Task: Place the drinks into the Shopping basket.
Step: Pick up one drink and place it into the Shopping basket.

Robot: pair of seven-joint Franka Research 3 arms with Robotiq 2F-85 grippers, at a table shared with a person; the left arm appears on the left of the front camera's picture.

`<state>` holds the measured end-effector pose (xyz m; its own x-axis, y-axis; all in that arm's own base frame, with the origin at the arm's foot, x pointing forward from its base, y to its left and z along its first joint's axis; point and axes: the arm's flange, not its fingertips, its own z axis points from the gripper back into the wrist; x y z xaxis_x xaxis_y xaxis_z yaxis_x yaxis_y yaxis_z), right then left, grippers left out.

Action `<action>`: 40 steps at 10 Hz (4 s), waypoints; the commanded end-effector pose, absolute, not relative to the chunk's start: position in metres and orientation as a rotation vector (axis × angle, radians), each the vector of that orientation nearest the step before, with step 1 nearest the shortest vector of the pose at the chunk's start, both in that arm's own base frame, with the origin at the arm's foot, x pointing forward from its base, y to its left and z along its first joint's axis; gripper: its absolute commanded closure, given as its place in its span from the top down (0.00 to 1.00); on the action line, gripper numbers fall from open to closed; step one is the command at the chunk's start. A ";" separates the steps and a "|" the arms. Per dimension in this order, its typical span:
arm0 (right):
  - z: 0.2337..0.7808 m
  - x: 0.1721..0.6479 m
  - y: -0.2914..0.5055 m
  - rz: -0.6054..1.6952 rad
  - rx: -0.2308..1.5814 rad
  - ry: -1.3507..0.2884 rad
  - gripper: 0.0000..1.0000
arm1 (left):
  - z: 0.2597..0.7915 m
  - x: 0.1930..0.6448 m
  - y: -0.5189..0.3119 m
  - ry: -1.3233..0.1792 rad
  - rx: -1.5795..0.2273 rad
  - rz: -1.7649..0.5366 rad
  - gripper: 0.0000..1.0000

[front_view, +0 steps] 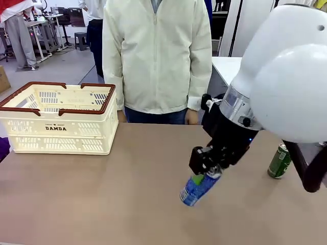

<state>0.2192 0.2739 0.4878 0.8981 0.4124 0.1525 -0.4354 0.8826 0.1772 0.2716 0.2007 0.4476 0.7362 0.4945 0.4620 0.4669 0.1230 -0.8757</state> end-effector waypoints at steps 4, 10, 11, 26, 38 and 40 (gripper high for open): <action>0.534 0.334 0.419 0.580 -0.191 -0.302 0.00 | 0.453 0.271 0.200 -0.824 -1.525 0.036 1.00; 0.427 0.394 0.495 0.728 -0.012 -0.174 0.00 | 0.453 0.271 0.200 -0.824 -1.525 0.036 1.00; 0.411 0.392 0.492 0.724 0.011 -0.165 0.00 | 0.453 0.271 0.200 -0.824 -1.525 0.036 1.00; 0.538 0.271 0.173 0.419 0.576 0.126 1.00 | 0.453 0.271 0.200 -0.824 -1.525 0.036 1.00; 0.414 0.245 -0.114 -0.060 1.512 -0.082 1.00 | 0.453 0.271 0.200 -0.824 -1.525 0.036 1.00; 0.414 0.245 -0.114 -0.060 1.512 -0.082 1.00 | 0.448 0.271 0.201 -0.823 -1.501 0.023 1.00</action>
